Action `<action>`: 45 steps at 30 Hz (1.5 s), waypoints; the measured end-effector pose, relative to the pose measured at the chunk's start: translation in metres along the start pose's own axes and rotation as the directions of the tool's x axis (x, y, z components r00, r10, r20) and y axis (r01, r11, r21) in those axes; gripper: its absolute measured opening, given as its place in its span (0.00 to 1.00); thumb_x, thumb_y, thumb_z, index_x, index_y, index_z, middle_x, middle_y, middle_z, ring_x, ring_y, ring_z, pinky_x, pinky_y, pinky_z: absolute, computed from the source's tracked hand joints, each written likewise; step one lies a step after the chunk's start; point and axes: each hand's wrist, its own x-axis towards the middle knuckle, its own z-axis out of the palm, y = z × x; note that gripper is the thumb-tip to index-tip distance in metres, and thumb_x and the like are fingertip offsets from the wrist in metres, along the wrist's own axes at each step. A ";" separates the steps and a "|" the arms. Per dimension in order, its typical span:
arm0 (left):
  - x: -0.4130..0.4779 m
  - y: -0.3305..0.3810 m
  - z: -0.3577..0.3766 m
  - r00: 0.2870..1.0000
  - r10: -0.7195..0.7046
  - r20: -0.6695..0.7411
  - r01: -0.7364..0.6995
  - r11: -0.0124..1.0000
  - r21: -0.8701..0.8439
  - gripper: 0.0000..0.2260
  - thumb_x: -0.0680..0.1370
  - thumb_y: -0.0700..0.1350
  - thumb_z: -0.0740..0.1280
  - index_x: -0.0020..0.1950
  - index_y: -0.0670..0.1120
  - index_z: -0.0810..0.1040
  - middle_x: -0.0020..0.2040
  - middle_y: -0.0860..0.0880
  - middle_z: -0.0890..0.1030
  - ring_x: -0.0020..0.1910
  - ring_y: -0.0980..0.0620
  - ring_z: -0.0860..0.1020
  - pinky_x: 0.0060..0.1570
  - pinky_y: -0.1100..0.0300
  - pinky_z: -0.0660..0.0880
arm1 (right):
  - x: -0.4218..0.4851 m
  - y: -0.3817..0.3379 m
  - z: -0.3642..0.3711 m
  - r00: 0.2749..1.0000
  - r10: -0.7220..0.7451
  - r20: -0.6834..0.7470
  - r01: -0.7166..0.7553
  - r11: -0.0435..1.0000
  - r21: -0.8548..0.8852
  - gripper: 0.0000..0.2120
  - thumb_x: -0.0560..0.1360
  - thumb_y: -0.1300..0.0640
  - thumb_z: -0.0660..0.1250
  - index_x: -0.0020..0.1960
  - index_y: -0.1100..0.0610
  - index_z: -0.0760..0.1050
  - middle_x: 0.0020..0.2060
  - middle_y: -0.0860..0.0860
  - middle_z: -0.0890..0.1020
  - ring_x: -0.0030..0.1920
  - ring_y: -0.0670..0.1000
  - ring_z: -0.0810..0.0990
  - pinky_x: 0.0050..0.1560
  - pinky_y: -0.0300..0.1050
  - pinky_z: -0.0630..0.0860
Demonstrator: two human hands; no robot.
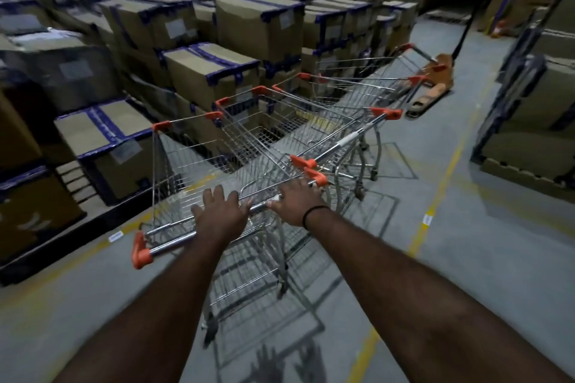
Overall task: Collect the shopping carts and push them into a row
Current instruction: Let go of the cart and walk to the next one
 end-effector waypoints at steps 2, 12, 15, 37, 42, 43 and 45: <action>-0.001 0.019 -0.007 0.997 0.057 -0.052 -0.057 0.998 0.005 0.27 0.82 0.66 0.49 0.74 0.52 0.68 0.79 0.43 0.60 0.78 0.40 0.55 0.71 0.35 0.59 | -0.009 0.009 -0.013 1.000 0.014 -0.024 -0.014 1.000 0.003 0.32 0.78 0.32 0.59 0.74 0.52 0.68 0.75 0.60 0.67 0.77 0.60 0.61 0.74 0.62 0.58; -0.014 0.126 -0.025 0.955 0.287 -0.068 -0.291 0.956 -0.047 0.27 0.81 0.67 0.50 0.62 0.50 0.78 0.60 0.44 0.80 0.58 0.41 0.79 0.55 0.46 0.76 | -0.062 0.088 -0.051 0.988 0.109 -0.113 -0.075 0.960 0.270 0.33 0.74 0.27 0.57 0.70 0.46 0.72 0.65 0.54 0.80 0.65 0.58 0.78 0.64 0.56 0.74; -0.025 0.184 -0.028 0.918 0.379 -0.118 -0.396 0.896 -0.201 0.23 0.83 0.62 0.56 0.58 0.46 0.81 0.56 0.41 0.83 0.56 0.39 0.80 0.51 0.49 0.77 | -0.091 0.131 -0.069 0.961 0.210 -0.178 -0.117 0.896 0.429 0.31 0.77 0.32 0.59 0.70 0.52 0.74 0.65 0.55 0.79 0.65 0.57 0.78 0.62 0.53 0.75; -0.271 0.682 0.091 0.271 0.962 -0.020 -0.639 0.164 -0.752 0.17 0.82 0.63 0.60 0.62 0.55 0.80 0.59 0.57 0.81 0.56 0.58 0.78 0.53 0.58 0.72 | -0.493 0.500 -0.077 0.124 0.948 -0.295 -0.198 0.315 0.928 0.16 0.81 0.42 0.62 0.61 0.50 0.79 0.55 0.41 0.82 0.56 0.40 0.79 0.57 0.36 0.73; -0.321 0.766 0.118 0.084 0.996 0.037 -0.620 0.081 -0.780 0.17 0.81 0.62 0.61 0.62 0.55 0.80 0.58 0.59 0.81 0.54 0.60 0.78 0.49 0.63 0.70 | -0.561 0.539 -0.068 -0.099 0.962 -0.253 -0.203 0.229 0.952 0.12 0.80 0.42 0.63 0.56 0.47 0.79 0.50 0.39 0.83 0.51 0.33 0.78 0.50 0.26 0.70; -0.330 0.782 0.124 0.052 0.997 0.051 -0.611 0.072 -0.788 0.17 0.81 0.62 0.61 0.62 0.55 0.80 0.58 0.59 0.81 0.54 0.61 0.78 0.49 0.64 0.70 | -0.572 0.547 -0.066 -0.136 0.961 -0.241 -0.209 0.210 0.955 0.12 0.80 0.41 0.63 0.55 0.47 0.79 0.49 0.39 0.83 0.51 0.33 0.78 0.50 0.26 0.70; -0.348 0.816 0.136 -0.006 0.998 0.065 -0.585 0.049 -0.810 0.17 0.81 0.63 0.62 0.61 0.55 0.81 0.58 0.59 0.81 0.54 0.61 0.78 0.49 0.64 0.71 | -0.593 0.568 -0.065 -0.207 0.953 -0.223 -0.227 0.175 0.958 0.12 0.80 0.41 0.63 0.55 0.46 0.79 0.49 0.38 0.83 0.52 0.33 0.78 0.51 0.28 0.71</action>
